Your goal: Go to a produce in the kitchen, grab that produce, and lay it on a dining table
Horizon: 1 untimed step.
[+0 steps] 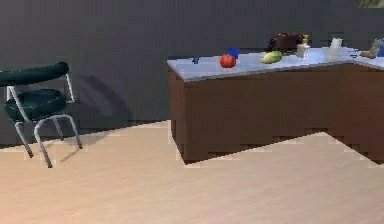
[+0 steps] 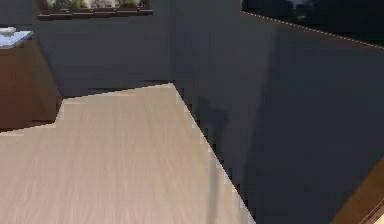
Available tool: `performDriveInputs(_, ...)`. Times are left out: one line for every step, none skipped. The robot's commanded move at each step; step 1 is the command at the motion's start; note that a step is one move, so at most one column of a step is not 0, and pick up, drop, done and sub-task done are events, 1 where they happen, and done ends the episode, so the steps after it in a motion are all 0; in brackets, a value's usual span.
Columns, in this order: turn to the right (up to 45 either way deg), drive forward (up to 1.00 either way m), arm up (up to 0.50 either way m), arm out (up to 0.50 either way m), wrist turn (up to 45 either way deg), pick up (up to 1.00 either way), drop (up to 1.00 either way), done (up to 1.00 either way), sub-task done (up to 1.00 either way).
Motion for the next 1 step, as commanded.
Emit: performDriveInputs(0.0,1.0,0.0,0.0,0.0,0.0,0.0,0.0,0.0)
